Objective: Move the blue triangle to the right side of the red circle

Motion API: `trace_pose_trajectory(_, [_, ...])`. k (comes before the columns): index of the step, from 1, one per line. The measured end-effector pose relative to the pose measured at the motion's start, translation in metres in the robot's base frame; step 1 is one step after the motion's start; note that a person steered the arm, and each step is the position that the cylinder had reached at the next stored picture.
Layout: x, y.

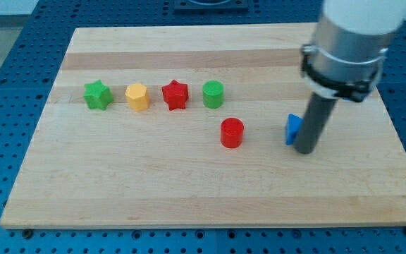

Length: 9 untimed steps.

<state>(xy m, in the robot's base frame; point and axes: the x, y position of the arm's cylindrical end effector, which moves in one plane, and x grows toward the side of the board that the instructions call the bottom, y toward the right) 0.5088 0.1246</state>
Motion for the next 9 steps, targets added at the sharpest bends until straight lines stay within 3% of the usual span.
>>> trace_pose_trajectory(1, [0.000, -0.009])
trace_pose_trajectory(3, [-0.001, 0.106])
trace_pose_trajectory(4, [-0.027, 0.104])
trace_pose_trajectory(7, [-0.035, -0.035])
trace_pose_trajectory(9, [-0.040, -0.035])
